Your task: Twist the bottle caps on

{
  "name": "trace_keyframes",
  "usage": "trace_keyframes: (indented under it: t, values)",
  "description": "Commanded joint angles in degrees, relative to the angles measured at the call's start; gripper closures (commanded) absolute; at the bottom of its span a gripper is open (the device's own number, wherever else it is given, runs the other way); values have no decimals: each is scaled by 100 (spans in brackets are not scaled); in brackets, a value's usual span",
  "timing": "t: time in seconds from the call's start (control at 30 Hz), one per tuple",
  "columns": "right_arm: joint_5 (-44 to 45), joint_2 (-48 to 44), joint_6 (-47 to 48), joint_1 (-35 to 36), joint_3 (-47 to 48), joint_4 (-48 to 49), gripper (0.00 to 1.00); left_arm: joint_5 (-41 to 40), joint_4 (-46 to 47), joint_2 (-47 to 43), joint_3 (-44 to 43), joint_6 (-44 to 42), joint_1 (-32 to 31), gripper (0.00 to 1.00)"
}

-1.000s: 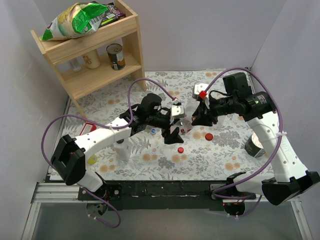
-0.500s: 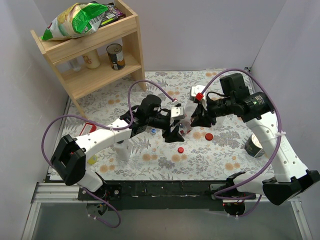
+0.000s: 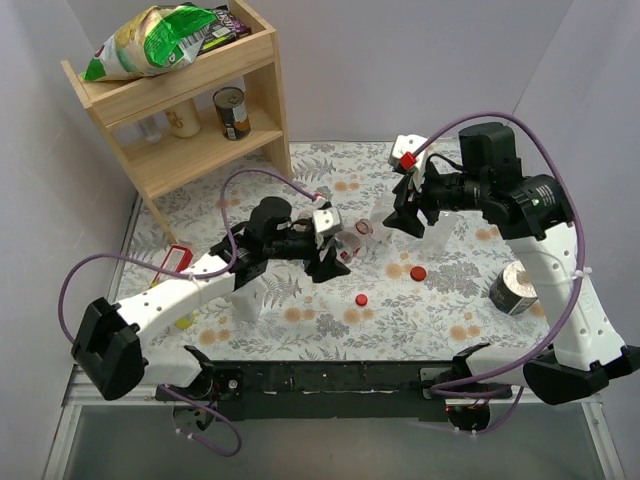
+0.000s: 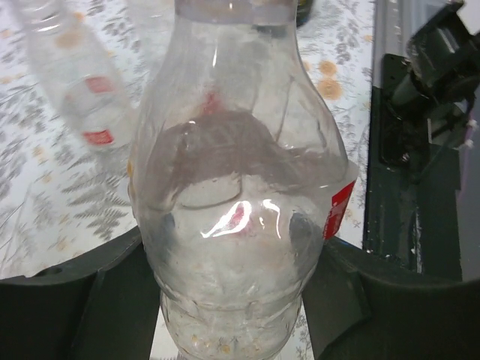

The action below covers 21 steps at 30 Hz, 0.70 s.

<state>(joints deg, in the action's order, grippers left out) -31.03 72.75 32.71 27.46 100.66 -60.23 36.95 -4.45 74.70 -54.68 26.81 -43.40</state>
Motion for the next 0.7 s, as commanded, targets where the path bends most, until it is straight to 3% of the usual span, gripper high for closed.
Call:
trace_keyframes:
  t: [0.0, 0.17, 0.27, 0.4, 0.5, 0.67]
  values:
    - [290, -94, -291, -22, -37, 134, 24, -758, 172, -876, 308, 693, 366, 100]
    - [-263, -191, 671, -13, -1449, 178, 22, -1865, 638, -1852, 616, 1124, 525, 100]
    - [-211, -69, 1201, 48, -2039, 309, 9, -2113, 498, -2064, 467, 1213, 726, 100]
    - [-158, 388, 2325, 259, -2453, 82, 21, -2271, 234, -2187, 300, 1230, 1219, 100]
    - [193, 766, 2616, 504, -2883, 300, 36, -2113, 59, -2240, 89, 1257, 1500, 100]
    - [606, 881, 3189, 1022, -3781, 1213, 38, -1525, -170, -2196, -245, 1537, 1948, 100]
